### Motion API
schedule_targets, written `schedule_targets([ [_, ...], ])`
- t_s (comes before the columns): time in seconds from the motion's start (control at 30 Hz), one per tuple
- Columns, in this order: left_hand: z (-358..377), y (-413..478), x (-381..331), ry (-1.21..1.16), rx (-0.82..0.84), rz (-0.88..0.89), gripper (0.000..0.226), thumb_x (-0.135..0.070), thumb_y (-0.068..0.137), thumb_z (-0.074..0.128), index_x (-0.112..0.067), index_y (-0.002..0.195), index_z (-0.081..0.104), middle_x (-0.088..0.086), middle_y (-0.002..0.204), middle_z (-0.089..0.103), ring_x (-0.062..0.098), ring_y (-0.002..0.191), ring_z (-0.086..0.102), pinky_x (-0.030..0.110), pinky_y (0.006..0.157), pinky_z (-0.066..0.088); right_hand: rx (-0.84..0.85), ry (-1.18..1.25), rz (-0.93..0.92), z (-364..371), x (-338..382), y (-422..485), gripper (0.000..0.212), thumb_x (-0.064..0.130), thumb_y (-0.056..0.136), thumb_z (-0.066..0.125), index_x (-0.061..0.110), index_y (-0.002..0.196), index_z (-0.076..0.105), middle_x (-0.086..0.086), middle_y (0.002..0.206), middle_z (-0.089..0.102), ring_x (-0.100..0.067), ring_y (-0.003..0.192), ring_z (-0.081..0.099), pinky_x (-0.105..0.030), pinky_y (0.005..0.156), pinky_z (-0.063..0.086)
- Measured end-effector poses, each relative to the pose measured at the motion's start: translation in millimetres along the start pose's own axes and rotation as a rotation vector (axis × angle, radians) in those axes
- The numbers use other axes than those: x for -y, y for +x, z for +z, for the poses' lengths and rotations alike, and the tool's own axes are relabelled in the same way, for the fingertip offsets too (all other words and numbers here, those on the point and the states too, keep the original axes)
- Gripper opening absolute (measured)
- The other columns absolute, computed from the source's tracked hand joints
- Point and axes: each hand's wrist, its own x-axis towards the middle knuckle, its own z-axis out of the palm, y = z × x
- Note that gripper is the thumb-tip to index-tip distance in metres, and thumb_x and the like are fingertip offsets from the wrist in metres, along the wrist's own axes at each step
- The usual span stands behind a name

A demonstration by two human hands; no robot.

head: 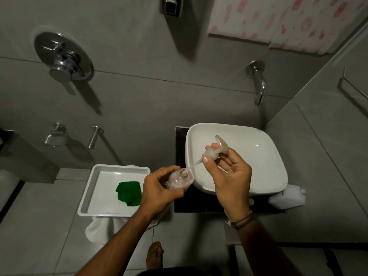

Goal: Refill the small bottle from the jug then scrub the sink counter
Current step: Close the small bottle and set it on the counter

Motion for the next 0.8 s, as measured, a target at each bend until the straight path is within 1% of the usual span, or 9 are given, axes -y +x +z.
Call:
schedule_targets([
  [0.1, 0, 2, -4, 0.009, -0.002, 0.015, 0.060, -0.014, 0.068, 0.099, -0.019, 0.123, 0.076, -0.004, 0.118, 0.080, 0.017, 0.111, 0.076, 0.029, 0.093, 0.063, 0.080, -0.024, 0.004, 6, -8, 0, 0.044, -0.002, 0.085, 0.077, 0.034, 0.110, 0.072, 0.015, 0.107, 0.078, -0.007, 0.103, 0.075, -0.018, 0.082, 0.060],
  [0.23, -2, 8, -6, 0.017, -0.003, 0.031, 0.061, -0.011, 0.069, 0.099, -0.016, 0.125, 0.074, -0.001, 0.119, 0.079, 0.020, 0.112, 0.076, 0.038, 0.095, 0.064, 0.177, -0.151, 0.058, 13, -28, 0, 0.042, 0.001, 0.084, 0.079, 0.032, 0.112, 0.074, 0.015, 0.107, 0.078, -0.006, 0.101, 0.074, -0.024, 0.084, 0.062],
  [0.37, -3, 11, -15, 0.001, -0.026, 0.065, 0.060, -0.020, 0.067, 0.096, -0.025, 0.123, 0.075, -0.009, 0.117, 0.080, 0.015, 0.111, 0.076, 0.026, 0.093, 0.062, 0.284, -0.324, 0.054, 16, -44, 0, 0.040, 0.015, 0.083, 0.080, 0.042, 0.111, 0.074, 0.021, 0.107, 0.076, -0.001, 0.104, 0.071, -0.019, 0.087, 0.059],
  [0.43, -2, 13, -18, 0.004, -0.030, 0.057, 0.060, -0.022, 0.065, 0.094, -0.026, 0.122, 0.076, -0.009, 0.116, 0.080, 0.015, 0.110, 0.076, 0.028, 0.092, 0.063, 0.250, -0.387, 0.047, 17, -48, 2, 0.036, 0.019, 0.079, 0.083, 0.040, 0.108, 0.075, 0.021, 0.105, 0.076, -0.001, 0.103, 0.070, -0.020, 0.088, 0.059],
  [0.5, -1, 15, -16, 0.018, -0.030, 0.052, 0.060, -0.018, 0.066, 0.095, -0.019, 0.123, 0.076, -0.005, 0.117, 0.080, 0.018, 0.110, 0.076, 0.037, 0.095, 0.064, 0.203, -0.418, 0.059, 17, -51, 3, 0.035, 0.024, 0.075, 0.086, 0.040, 0.104, 0.075, 0.021, 0.102, 0.077, 0.001, 0.101, 0.070, -0.017, 0.085, 0.058],
  [0.57, 0, 15, -14, 0.021, -0.032, 0.045, 0.059, -0.019, 0.067, 0.095, -0.017, 0.123, 0.076, -0.003, 0.118, 0.079, 0.020, 0.110, 0.076, 0.042, 0.096, 0.064, 0.150, -0.465, 0.064, 19, -52, 4, 0.031, 0.033, 0.070, 0.088, 0.040, 0.097, 0.076, 0.022, 0.097, 0.077, 0.002, 0.096, 0.071, -0.019, 0.083, 0.060],
  [0.6, 1, 14, -14, 0.021, -0.034, 0.042, 0.059, -0.020, 0.068, 0.095, -0.017, 0.123, 0.076, -0.003, 0.118, 0.079, 0.020, 0.111, 0.076, 0.044, 0.096, 0.064, 0.120, -0.489, 0.062, 20, -53, 4, 0.030, 0.039, 0.067, 0.088, 0.036, 0.094, 0.077, 0.021, 0.094, 0.077, 0.001, 0.094, 0.071, -0.023, 0.082, 0.061],
  [0.7, 5, 14, -16, 0.017, -0.029, 0.040, 0.059, -0.017, 0.069, 0.098, -0.017, 0.123, 0.076, 0.000, 0.119, 0.079, 0.023, 0.112, 0.075, 0.046, 0.098, 0.063, 0.073, -0.499, 0.075, 17, -51, 5, 0.038, 0.054, 0.062, 0.084, 0.030, 0.090, 0.078, 0.018, 0.088, 0.077, -0.003, 0.090, 0.071, -0.032, 0.080, 0.062],
  [0.8, 9, 11, -19, 0.008, -0.029, 0.045, 0.059, -0.017, 0.068, 0.097, -0.017, 0.122, 0.076, -0.002, 0.117, 0.079, 0.021, 0.112, 0.076, 0.044, 0.097, 0.063, 0.087, -0.552, 0.024, 11, -52, 7, 0.040, 0.059, 0.058, 0.082, 0.030, 0.084, 0.074, 0.017, 0.086, 0.074, -0.005, 0.091, 0.066, -0.029, 0.078, 0.058],
])
